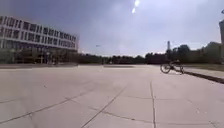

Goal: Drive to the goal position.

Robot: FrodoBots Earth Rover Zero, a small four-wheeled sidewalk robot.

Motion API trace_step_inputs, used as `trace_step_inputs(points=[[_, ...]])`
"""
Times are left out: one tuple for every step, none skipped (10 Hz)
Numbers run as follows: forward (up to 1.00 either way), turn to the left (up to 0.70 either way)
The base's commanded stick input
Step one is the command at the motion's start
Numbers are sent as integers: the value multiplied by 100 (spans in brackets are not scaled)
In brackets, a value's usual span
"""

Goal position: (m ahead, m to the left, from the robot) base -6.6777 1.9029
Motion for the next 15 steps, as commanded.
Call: trace_step_inputs(points=[[0, 0], [0, 0], [0, -40], [0, -97], [0, -97], [0, -97], [0, -97], [0, -97], [0, -97], [0, -97], [0, -97], [0, -97], [0, -97], [0, -97], [0, -97]])
